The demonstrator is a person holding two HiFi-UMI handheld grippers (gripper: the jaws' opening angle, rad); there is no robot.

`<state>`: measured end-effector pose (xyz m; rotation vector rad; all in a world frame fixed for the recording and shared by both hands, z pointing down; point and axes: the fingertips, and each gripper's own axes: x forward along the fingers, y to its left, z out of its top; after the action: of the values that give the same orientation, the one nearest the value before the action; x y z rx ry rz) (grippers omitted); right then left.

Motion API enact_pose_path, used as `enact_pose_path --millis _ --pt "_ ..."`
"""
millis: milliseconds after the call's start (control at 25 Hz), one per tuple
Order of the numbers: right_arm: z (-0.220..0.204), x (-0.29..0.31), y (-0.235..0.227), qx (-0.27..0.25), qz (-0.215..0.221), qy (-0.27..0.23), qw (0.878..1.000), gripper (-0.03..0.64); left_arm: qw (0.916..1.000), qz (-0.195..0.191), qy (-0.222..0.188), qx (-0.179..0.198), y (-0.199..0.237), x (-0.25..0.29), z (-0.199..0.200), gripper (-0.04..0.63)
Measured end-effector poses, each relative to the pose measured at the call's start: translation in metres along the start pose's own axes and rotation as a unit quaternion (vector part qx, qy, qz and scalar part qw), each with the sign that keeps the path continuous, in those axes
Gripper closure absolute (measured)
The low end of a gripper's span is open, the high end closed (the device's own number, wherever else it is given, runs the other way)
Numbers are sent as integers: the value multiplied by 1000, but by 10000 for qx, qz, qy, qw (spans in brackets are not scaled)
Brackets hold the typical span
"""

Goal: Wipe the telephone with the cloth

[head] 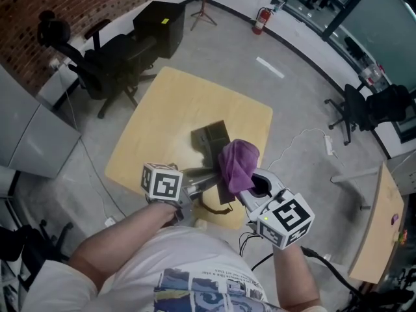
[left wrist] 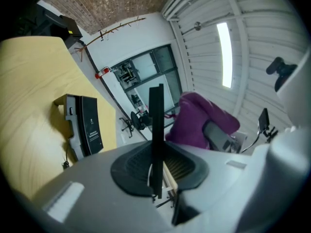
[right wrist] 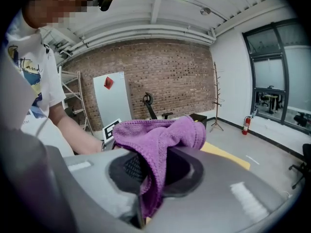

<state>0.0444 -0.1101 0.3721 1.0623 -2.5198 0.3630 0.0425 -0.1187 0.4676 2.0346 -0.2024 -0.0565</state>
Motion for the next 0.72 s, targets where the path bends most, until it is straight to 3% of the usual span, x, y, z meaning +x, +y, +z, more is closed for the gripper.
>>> enact_pose_path --millis 240,720 --pt "8 13 4 -31 98 -66 9999 572 10000 -54 1 -55 -5 3 -4 520" --pt "-59 -12 35 356 311 412 9980 574 9984 -79 -560 -90 -1 -22 31 520"
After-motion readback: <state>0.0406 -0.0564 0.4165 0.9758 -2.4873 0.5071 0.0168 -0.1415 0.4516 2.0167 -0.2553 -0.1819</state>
